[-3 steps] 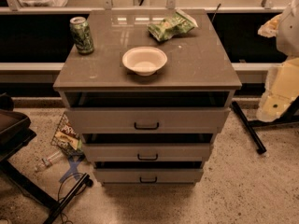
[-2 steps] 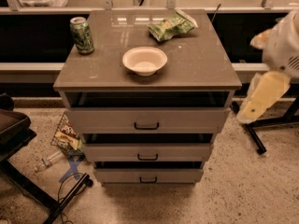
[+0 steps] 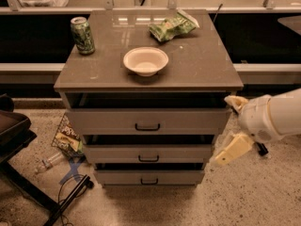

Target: Open bottom drawer

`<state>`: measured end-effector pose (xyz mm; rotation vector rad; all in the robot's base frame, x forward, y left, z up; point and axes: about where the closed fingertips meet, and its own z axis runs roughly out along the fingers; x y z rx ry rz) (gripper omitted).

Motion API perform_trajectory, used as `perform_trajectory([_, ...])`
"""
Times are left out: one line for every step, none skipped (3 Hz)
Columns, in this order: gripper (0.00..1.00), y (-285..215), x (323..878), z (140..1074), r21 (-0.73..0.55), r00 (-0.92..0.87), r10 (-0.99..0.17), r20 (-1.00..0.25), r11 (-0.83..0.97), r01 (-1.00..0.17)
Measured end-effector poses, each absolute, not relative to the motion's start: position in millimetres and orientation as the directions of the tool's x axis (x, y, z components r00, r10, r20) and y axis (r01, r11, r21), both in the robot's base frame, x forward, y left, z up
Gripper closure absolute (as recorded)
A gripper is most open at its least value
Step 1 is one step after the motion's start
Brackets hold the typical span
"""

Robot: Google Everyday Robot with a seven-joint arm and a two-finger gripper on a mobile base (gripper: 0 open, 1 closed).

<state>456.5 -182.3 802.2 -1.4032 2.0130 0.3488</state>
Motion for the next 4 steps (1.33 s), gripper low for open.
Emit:
perform_trajectory([0.0, -156, 478, 753, -0.213, -0.099, -0.611, -0.786, 0.419, -0.883])
perform_trajectory([0.0, -152, 508, 736, -0.313, -0.02, -0.579, -0.815, 0.469, -0.826])
perform_trajectory([0.0, -159, 527, 738, -0.364, -0.008, -0.587, -0.809, 0.512, -0.778])
perform_trajectory([0.0, -160, 527, 738, -0.362, -0.01, -0.587, -0.809, 0.512, -0.779])
